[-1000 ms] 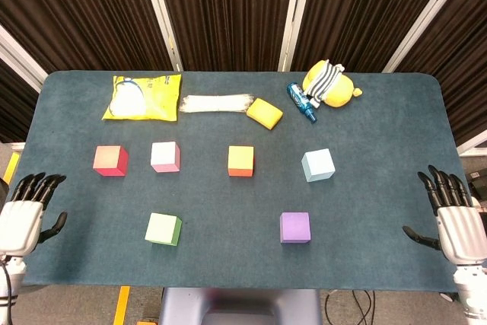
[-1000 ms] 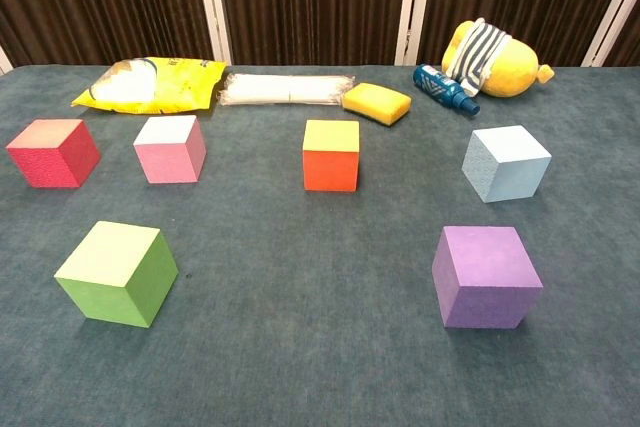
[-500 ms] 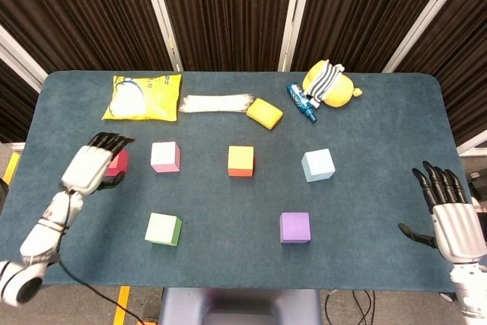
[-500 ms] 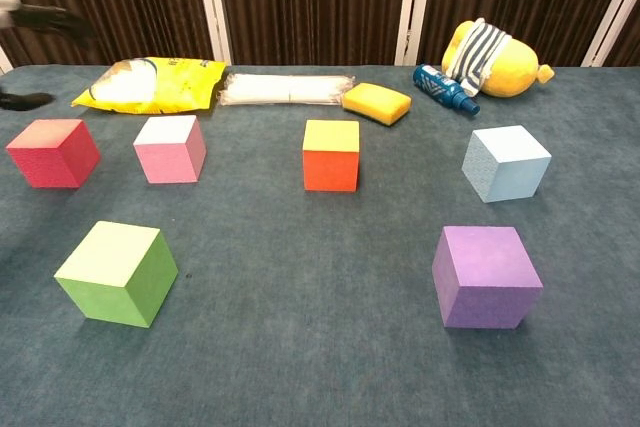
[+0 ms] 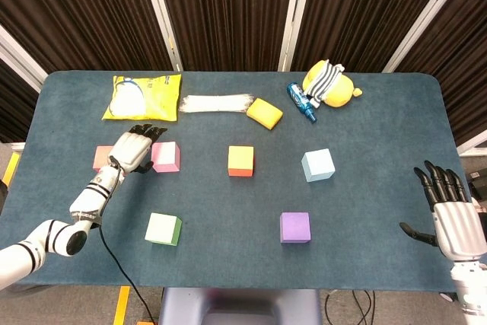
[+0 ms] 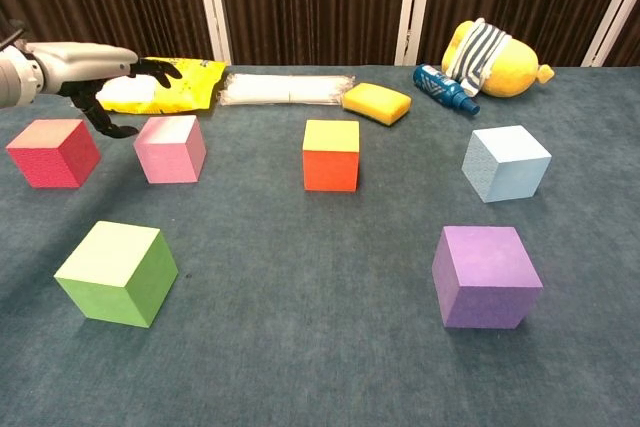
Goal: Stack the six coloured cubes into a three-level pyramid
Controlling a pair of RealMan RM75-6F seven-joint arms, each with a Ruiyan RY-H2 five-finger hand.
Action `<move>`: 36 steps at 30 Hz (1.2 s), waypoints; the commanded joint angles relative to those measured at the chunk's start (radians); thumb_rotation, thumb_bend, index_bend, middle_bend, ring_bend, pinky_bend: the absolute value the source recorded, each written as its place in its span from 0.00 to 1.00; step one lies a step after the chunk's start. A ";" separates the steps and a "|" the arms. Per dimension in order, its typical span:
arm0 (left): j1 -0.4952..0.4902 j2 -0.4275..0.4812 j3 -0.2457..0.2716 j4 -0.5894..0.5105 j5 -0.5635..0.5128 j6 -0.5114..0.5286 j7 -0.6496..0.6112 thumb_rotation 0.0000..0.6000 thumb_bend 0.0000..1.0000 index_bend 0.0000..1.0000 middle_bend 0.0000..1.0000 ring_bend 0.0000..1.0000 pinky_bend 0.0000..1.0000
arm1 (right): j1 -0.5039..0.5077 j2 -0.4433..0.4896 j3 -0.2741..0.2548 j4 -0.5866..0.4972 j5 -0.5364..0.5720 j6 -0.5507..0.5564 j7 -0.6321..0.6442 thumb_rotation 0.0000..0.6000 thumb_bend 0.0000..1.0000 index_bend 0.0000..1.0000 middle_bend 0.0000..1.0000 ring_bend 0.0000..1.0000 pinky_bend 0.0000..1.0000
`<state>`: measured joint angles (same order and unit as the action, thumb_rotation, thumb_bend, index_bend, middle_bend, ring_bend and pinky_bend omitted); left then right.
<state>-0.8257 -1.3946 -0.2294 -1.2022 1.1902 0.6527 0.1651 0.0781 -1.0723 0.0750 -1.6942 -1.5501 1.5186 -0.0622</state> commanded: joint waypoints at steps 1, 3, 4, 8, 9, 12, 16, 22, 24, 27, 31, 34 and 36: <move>-0.024 -0.026 0.016 0.038 -0.042 -0.029 0.035 1.00 0.38 0.01 0.08 0.03 0.11 | 0.004 -0.003 0.002 0.002 0.004 -0.007 0.001 1.00 0.00 0.00 0.00 0.00 0.00; -0.035 -0.040 0.019 0.054 -0.072 -0.047 0.045 1.00 0.38 0.00 0.08 0.02 0.10 | 0.007 -0.005 0.003 0.004 0.006 -0.010 0.002 1.00 0.00 0.00 0.00 0.00 0.00; -0.039 -0.045 0.021 0.059 -0.081 -0.052 0.046 1.00 0.38 0.00 0.08 0.02 0.10 | 0.007 -0.005 0.003 0.005 0.007 -0.011 0.002 1.00 0.00 0.00 0.00 0.00 0.00; -0.056 -0.062 0.033 0.077 -0.107 -0.068 0.061 1.00 0.38 0.00 0.08 0.02 0.10 | 0.012 -0.008 0.006 0.007 0.019 -0.022 0.004 1.00 0.00 0.00 0.00 0.00 0.00; -0.061 -0.067 0.036 0.080 -0.116 -0.074 0.065 1.00 0.38 0.00 0.08 0.02 0.10 | 0.014 -0.008 0.007 0.007 0.021 -0.025 0.004 1.00 0.00 0.00 0.00 0.00 0.00; -0.072 -0.079 0.045 0.093 -0.131 -0.087 0.071 1.00 0.38 0.00 0.09 0.03 0.10 | 0.018 -0.010 0.007 0.009 0.023 -0.031 0.003 1.00 0.00 0.00 0.00 0.00 0.00; -0.079 -0.085 0.050 0.101 -0.144 -0.098 0.070 1.00 0.38 0.00 0.10 0.04 0.10 | 0.019 -0.011 0.008 0.011 0.029 -0.035 0.003 1.00 0.00 0.00 0.00 0.00 0.00; -0.069 -0.050 0.041 0.049 -0.130 -0.053 0.036 1.00 0.38 0.01 0.11 0.06 0.10 | 0.021 -0.015 0.013 0.014 0.041 -0.038 0.006 1.00 0.00 0.00 0.00 0.00 0.00; -0.064 -0.025 0.039 0.019 -0.120 -0.041 0.022 1.00 0.38 0.01 0.11 0.06 0.10 | 0.022 -0.017 0.013 0.016 0.043 -0.038 0.007 1.00 0.00 0.00 0.00 0.00 0.00; -0.061 -0.001 0.038 -0.007 -0.118 -0.035 0.008 1.00 0.38 0.01 0.11 0.06 0.10 | 0.022 -0.019 0.015 0.017 0.045 -0.037 0.009 1.00 0.00 0.00 0.00 0.00 0.00; -0.062 0.015 0.040 -0.025 -0.126 -0.047 -0.015 1.00 0.38 0.02 0.11 0.06 0.10 | 0.022 -0.019 0.015 0.018 0.043 -0.034 0.011 1.00 0.00 0.00 0.00 0.00 0.00; -0.066 0.010 0.044 -0.020 -0.126 -0.055 -0.027 1.00 0.38 0.02 0.11 0.06 0.10 | 0.021 -0.018 0.014 0.017 0.045 -0.034 0.010 1.00 0.00 0.00 0.00 0.00 0.00; -0.070 0.002 0.047 -0.012 -0.127 -0.059 -0.033 1.00 0.38 0.02 0.11 0.06 0.10 | 0.021 -0.019 0.013 0.017 0.047 -0.035 0.009 1.00 0.00 0.00 0.00 0.00 0.00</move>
<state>-0.8940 -1.3901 -0.1838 -1.2161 1.0638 0.5955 0.1340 0.0990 -1.0914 0.0884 -1.6769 -1.5025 1.4833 -0.0532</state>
